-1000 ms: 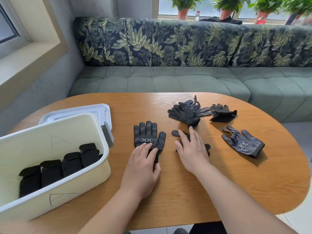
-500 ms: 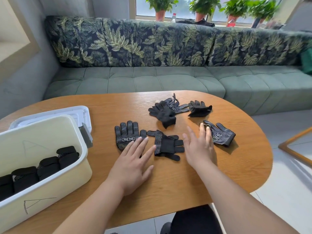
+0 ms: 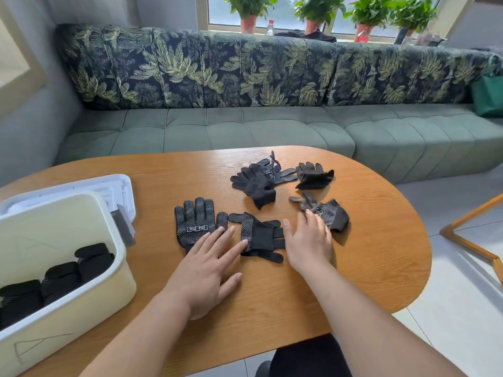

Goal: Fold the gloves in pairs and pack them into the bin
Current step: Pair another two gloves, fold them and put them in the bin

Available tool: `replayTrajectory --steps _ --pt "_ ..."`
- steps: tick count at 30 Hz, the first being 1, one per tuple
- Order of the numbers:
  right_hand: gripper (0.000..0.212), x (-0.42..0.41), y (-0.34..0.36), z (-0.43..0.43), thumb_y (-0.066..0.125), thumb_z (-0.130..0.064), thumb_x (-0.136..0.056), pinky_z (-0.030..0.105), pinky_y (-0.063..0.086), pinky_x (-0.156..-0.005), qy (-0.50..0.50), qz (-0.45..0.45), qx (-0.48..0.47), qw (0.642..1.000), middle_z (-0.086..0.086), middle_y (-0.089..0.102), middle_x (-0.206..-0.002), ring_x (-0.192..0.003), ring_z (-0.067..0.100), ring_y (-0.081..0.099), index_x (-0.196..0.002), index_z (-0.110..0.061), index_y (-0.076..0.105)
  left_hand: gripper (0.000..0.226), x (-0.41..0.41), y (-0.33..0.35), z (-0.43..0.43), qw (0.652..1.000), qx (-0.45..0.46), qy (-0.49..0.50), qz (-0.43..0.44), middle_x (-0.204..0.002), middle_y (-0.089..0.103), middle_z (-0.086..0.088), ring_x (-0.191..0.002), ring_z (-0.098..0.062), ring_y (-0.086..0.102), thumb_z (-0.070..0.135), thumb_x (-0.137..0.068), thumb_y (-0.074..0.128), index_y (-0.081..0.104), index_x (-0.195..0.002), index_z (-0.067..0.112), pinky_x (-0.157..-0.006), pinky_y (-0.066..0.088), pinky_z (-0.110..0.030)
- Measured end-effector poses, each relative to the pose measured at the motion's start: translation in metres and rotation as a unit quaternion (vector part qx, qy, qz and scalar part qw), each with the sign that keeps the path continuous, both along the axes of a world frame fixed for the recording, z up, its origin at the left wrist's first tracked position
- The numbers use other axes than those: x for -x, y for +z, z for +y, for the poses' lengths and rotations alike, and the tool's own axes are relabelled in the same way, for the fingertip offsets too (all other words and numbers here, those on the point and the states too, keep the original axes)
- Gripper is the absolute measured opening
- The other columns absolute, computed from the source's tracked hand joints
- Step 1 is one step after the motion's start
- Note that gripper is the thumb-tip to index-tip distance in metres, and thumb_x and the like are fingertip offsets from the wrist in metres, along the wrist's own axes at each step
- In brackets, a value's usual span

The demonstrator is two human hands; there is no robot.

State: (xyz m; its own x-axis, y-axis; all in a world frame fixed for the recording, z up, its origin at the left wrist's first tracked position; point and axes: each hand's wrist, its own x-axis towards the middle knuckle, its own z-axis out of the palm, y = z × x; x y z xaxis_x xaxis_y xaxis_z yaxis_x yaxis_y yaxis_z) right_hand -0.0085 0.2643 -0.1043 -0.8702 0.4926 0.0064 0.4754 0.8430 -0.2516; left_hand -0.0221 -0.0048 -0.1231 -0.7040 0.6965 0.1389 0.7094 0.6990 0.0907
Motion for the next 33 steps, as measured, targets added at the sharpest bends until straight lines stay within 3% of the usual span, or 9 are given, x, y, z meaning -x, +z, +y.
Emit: replayTrajectory --steps 5,9,11,16,21,24,33 --pt "0.049 0.008 0.006 -0.031 0.031 -0.053 -0.111 0.043 0.031 -0.119 0.115 0.06 0.012 0.991 -0.002 0.049 -0.16 -0.148 0.023 0.038 -0.142 -0.033 0.063 0.067 -0.001 0.0 -0.001 1.0 -0.005 0.011 -0.001 -0.178 0.016 0.002 -0.165 -0.021 0.013 0.067 -0.107 0.031 0.026 -0.168 0.04 -0.13 0.006 -0.04" --pt "0.038 0.032 0.014 -0.024 0.043 -0.045 -0.109 0.047 0.043 -0.111 0.119 0.163 0.017 0.979 0.0 0.057 -0.148 -0.137 0.025 0.045 -0.133 -0.031 0.069 0.067 -0.003 0.001 -0.003 1.0 -0.017 0.021 -0.003 -0.178 0.017 0.004 -0.164 -0.019 0.013 0.067 -0.107 0.033 0.026 -0.168 0.041 -0.131 0.008 -0.039" --pt "0.041 0.05 0.02 -0.009 0.043 -0.047 -0.108 0.049 0.042 -0.114 0.095 0.169 0.005 0.981 0.004 0.05 -0.155 -0.143 0.028 0.038 -0.138 -0.032 0.066 0.067 -0.002 0.001 -0.003 0.999 -0.024 0.023 -0.007 -0.178 0.014 0.004 -0.165 -0.019 0.011 0.066 -0.106 0.035 0.027 -0.168 0.04 -0.131 0.011 -0.042" --pt "0.057 0.097 0.023 0.031 0.036 -0.067 -0.106 0.061 0.02 -0.127 0.013 0.039 0.064 0.997 0.004 0.002 -0.179 -0.163 0.037 -0.004 -0.16 -0.048 0.035 0.068 -0.002 0.002 -0.002 0.999 -0.038 0.032 -0.008 -0.178 0.015 0.005 -0.165 -0.017 0.007 0.063 -0.105 0.041 0.03 -0.167 0.038 -0.131 0.014 -0.046" --pt "0.065 0.132 0.014 0.045 0.035 -0.079 -0.1 0.061 0.011 -0.13 0.002 -0.035 0.083 0.996 -0.002 -0.008 -0.18 -0.163 0.042 -0.008 -0.16 -0.055 0.029 0.07 -0.002 0.002 -0.002 0.998 -0.038 0.051 -0.008 -0.178 0.011 0.007 -0.165 -0.015 0.002 0.064 -0.105 0.04 0.023 -0.168 0.04 -0.131 0.011 -0.047" --pt "0.072 0.144 0.007 0.039 0.028 -0.081 -0.1 0.058 0.003 -0.131 0.023 -0.075 0.055 0.995 -0.002 -0.001 -0.18 -0.164 0.041 -0.005 -0.165 -0.05 0.024 0.07 -0.001 0.0 -0.002 0.998 -0.041 0.054 -0.018 -0.178 0.013 0.008 -0.165 -0.015 0.003 0.065 -0.104 0.041 0.024 -0.168 0.041 -0.131 0.012 -0.047" --pt "0.068 0.158 -0.014 -0.008 0.034 -0.054 -0.11 0.046 0.013 -0.133 0.116 -0.003 0.012 0.993 0.002 0.021 -0.176 -0.164 0.031 0.009 -0.167 -0.016 0.03 0.07 -0.003 -0.001 -0.001 0.996 -0.052 0.066 -0.027 -0.177 0.018 0.006 -0.165 -0.016 0.007 0.064 -0.103 0.042 0.029 -0.167 0.039 -0.132 0.017 -0.05"
